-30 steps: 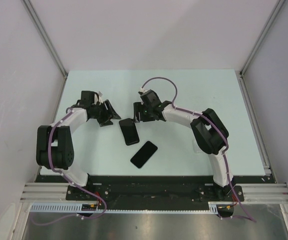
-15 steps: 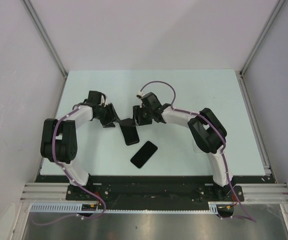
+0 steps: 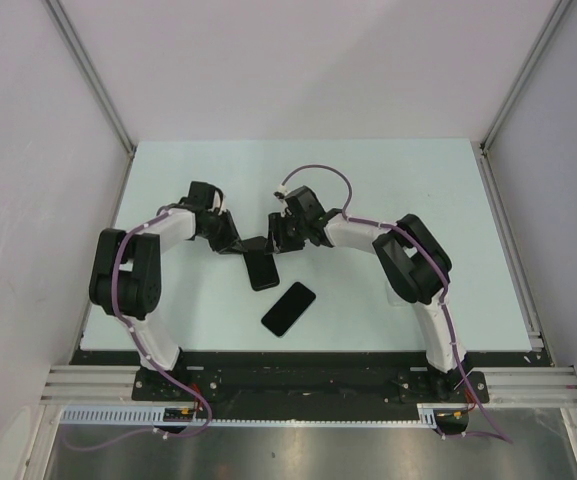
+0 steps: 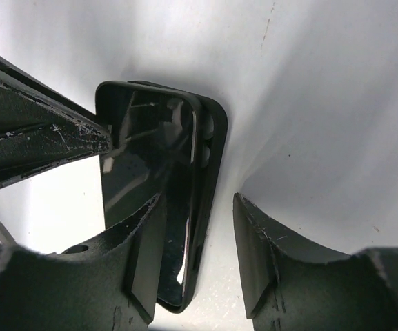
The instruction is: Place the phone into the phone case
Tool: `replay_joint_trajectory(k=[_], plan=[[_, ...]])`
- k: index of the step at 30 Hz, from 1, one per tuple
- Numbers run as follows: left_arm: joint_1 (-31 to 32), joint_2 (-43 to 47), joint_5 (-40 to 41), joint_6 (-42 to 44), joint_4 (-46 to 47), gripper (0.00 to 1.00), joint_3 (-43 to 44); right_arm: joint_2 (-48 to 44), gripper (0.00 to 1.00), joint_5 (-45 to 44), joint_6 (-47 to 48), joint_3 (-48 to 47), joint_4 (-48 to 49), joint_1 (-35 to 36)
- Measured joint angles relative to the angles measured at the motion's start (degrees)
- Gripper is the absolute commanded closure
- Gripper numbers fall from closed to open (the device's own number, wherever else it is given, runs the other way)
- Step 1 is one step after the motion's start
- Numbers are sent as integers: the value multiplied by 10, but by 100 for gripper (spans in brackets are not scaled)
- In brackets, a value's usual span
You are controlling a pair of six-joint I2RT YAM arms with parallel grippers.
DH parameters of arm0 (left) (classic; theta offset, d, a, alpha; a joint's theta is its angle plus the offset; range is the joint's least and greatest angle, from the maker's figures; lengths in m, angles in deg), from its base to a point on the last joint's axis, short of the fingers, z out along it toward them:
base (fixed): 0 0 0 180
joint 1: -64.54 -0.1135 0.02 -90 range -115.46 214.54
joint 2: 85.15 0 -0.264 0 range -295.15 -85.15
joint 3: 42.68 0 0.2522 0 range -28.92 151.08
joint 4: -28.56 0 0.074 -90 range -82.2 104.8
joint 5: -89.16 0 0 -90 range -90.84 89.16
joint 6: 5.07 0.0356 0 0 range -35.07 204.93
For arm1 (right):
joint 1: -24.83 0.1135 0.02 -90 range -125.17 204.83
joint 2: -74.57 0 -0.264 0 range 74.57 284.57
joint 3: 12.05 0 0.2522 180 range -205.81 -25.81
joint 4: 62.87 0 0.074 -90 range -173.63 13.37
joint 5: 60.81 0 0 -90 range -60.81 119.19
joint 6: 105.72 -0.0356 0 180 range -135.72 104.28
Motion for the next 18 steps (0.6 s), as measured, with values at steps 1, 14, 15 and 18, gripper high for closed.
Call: replay_joint_trajectory(k=[1,14,15,18], plan=[[2,0,1,-1,0,83,2,1,53,2,0,0,2,0],[34,-6,37,14,-28,59,26,11,59,26,-1,0,24,-6],[35,-6,49,15,-38,58,30,11,59,26,-1,0,24,-6],[37,-2,87,15,-58,58,35,11,59,26,-2,0,24,-8]])
